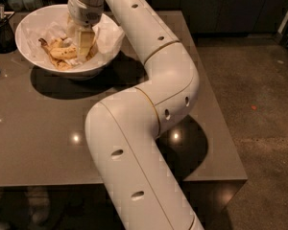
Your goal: Pick banana from white bowl
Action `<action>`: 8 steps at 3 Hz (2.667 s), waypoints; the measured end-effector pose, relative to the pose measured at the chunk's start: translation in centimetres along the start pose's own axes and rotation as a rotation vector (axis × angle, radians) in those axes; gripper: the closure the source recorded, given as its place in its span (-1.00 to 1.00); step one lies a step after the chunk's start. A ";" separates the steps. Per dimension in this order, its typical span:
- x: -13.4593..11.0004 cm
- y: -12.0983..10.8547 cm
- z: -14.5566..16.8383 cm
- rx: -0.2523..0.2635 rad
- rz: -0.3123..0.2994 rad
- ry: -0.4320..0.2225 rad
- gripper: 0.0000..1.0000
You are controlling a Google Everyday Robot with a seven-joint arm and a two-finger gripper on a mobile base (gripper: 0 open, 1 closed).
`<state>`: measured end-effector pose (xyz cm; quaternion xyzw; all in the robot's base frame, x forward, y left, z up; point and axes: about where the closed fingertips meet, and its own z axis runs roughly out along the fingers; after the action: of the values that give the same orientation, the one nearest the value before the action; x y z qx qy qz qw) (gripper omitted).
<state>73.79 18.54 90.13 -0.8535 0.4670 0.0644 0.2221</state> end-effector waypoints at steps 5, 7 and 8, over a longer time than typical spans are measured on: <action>0.7 1.0 2.9 -0.072 0.006 0.000 0.61; 0.1 -0.4 2.3 -0.020 0.008 0.020 1.00; -2.1 -2.2 -1.7 0.067 0.001 0.086 1.00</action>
Offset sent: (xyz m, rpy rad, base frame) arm 0.0631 -0.0258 0.0320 -0.1837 0.2184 0.0801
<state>74.33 20.42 92.97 -0.8472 0.4786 0.0120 0.2303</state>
